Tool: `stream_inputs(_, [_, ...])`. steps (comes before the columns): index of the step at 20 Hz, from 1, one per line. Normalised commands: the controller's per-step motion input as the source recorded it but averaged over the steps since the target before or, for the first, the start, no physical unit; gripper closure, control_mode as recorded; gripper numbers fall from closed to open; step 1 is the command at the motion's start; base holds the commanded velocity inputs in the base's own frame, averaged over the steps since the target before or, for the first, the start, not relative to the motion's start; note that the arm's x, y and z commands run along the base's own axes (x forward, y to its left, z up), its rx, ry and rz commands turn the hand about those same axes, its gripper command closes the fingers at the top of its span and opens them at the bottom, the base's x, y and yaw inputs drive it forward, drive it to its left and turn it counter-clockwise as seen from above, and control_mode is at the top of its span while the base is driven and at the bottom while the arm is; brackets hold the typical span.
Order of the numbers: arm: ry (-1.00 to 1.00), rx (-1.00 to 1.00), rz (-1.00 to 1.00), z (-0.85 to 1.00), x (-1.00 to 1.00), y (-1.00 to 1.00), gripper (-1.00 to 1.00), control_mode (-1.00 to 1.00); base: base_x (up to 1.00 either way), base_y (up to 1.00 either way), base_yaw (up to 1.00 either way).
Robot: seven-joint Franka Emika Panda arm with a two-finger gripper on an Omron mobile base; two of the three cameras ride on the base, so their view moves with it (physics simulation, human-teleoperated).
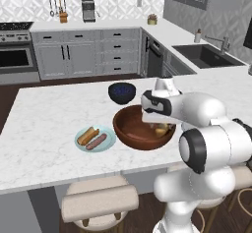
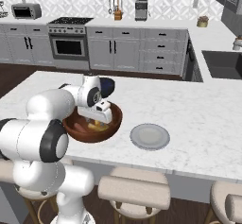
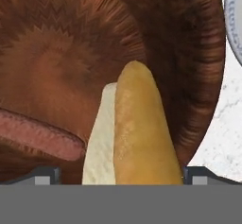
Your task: Place one bun and one sausage from the bowl on each plate.
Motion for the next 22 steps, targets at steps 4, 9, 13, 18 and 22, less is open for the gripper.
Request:
stream_inputs(4, [0.0,0.0,0.03,-0.47,0.0,0.27,-1.0,-1.0,0.0,0.0,0.0])
stream_inputs(9, [0.0,0.0,0.0,-0.23,0.0,0.03,1.0,-1.0,0.0,0.0,0.0])
stream_inputs(13, [0.0,0.0,0.0,-0.13,-0.2,0.0,1.0,-1.0,0.0,0.0,0.0])
stream_inputs(18, [-0.16,0.0,0.0,0.22,-0.61,0.01,1.0,-1.0,0.0,0.0,0.0])
stream_inputs(22, [-0.23,0.0,0.0,0.77,-0.3,0.0,1.0,-1.0,0.0,0.0,0.0])
